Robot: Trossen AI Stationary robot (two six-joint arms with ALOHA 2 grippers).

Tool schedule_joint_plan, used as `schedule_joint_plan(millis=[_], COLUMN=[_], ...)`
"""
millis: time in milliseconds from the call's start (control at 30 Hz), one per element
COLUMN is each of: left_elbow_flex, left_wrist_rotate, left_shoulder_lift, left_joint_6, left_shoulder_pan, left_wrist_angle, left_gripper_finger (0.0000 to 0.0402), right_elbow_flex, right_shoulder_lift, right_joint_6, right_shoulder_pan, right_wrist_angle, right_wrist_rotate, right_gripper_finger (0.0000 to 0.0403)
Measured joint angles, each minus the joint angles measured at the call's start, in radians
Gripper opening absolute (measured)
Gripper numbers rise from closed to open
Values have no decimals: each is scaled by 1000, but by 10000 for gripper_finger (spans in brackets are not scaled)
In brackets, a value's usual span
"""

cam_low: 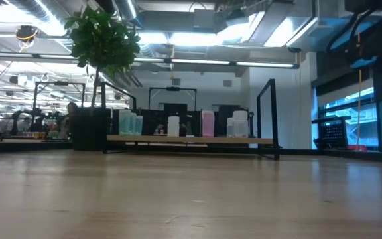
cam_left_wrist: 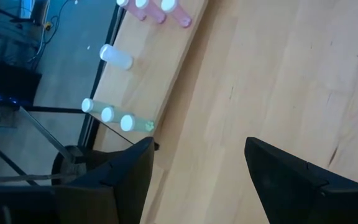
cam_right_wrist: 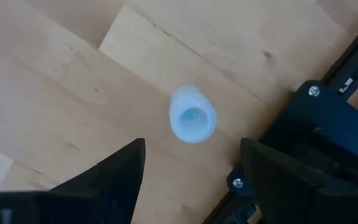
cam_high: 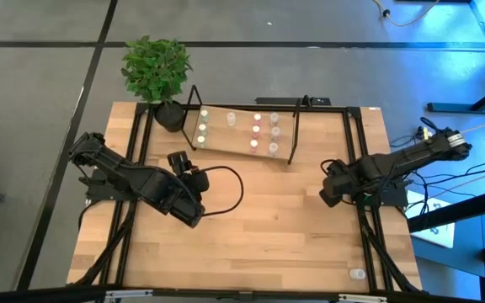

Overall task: Pick and place medicine bottles onto shelf by color
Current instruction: Put the top white medicine bottle on the shelf aligned with the other white medicine bottle

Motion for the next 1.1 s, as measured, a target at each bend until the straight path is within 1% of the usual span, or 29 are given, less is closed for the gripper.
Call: schedule_joint_plan(millis=[633,767,933,1100], left_elbow_flex=[0,0,0,0], left_wrist_rotate=[3,13,19,19], left_shoulder_lift=[0,0,0,0], left_joint_6=[2,2,2,2], left_shoulder_pan=[-5,-5,-5,-5], left_wrist_angle=[3,3,2,3], left_gripper_finger=[246,246,246,246], right_elbow_flex=[-2,-53,-57,-64], right_shoulder_lift=[178,189,200,201], right_joint_6=[-24,-51,-88,-101], right_shoulder_pan=[-5,-9,-27,-54], right_wrist_angle=[10,76,98,106], right_wrist_rotate=[2,7,44,-4], right_gripper_finger=[266,266,266,266])
